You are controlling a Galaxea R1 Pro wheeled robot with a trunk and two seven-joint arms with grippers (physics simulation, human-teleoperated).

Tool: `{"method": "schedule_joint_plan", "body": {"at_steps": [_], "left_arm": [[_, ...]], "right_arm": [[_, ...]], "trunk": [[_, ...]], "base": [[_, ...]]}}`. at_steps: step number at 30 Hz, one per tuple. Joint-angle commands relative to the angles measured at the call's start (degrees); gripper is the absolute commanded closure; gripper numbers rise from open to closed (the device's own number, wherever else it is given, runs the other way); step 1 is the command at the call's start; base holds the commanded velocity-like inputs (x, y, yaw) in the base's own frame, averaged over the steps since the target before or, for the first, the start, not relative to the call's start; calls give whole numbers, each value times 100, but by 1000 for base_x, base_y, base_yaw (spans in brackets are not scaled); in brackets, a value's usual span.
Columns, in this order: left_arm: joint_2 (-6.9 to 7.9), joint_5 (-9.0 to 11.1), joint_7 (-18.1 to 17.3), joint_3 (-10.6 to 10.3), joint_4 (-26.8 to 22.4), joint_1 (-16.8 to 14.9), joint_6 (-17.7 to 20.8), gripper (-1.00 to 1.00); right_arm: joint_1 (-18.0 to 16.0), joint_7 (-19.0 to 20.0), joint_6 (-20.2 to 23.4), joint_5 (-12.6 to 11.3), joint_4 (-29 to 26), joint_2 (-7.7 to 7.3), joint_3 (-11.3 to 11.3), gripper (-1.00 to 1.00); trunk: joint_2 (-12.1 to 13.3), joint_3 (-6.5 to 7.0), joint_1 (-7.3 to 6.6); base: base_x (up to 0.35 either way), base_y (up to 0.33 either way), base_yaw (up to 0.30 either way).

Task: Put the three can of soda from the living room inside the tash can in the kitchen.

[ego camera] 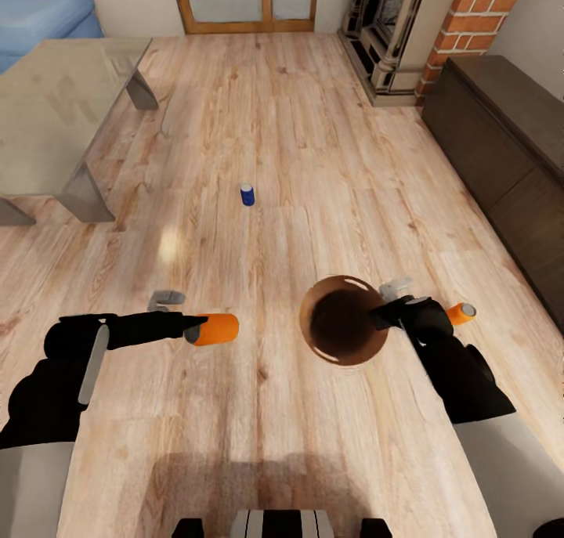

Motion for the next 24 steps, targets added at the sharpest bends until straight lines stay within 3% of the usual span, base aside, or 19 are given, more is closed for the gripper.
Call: {"method": "schedule_joint_plan", "body": {"at_steps": [1,5,7,9,10,14,19,24], "left_arm": [[1,4,-11,2,-3,0,6,100],[6,7,-41,4,-19,3,17,100],[7,2,-51,4,-19,3,19,100],[20,-13,-161,-4,-19,4,21,100],[31,-19,-257,-8,-23,2,21,100],[109,-32,-550,-12,-56,-6,25,100],[468,-10,-1158,-14,-92,-13,80,100],[564,-4,-1583,-14,-332,-20,80,100]], "right_arm": [[4,21,27,-944,-7,-2,6,100],[4,228,27,-945,-13,-37,5,100],[4,660,27,-922,-14,-136,0,100],[4,1349,27,-893,-10,-415,3,100],[4,1497,27,-888,-9,-493,6,100],[4,1681,27,-882,-2,-587,12,100],[10,1772,27,-879,10,-637,18,100],[9,1783,27,-879,158,-630,24,100]], "trunk": [[42,18,-22],[202,90,-110],[282,126,-154],[363,161,-198],[403,179,-220],[563,251,-308],[764,341,-418],[924,413,-505]], "base": [[0,0,0],[0,0,0],[0,0,0],[0,0,0],[0,0,0],[0,0,0],[0,0,0],[0,0,0]]}}
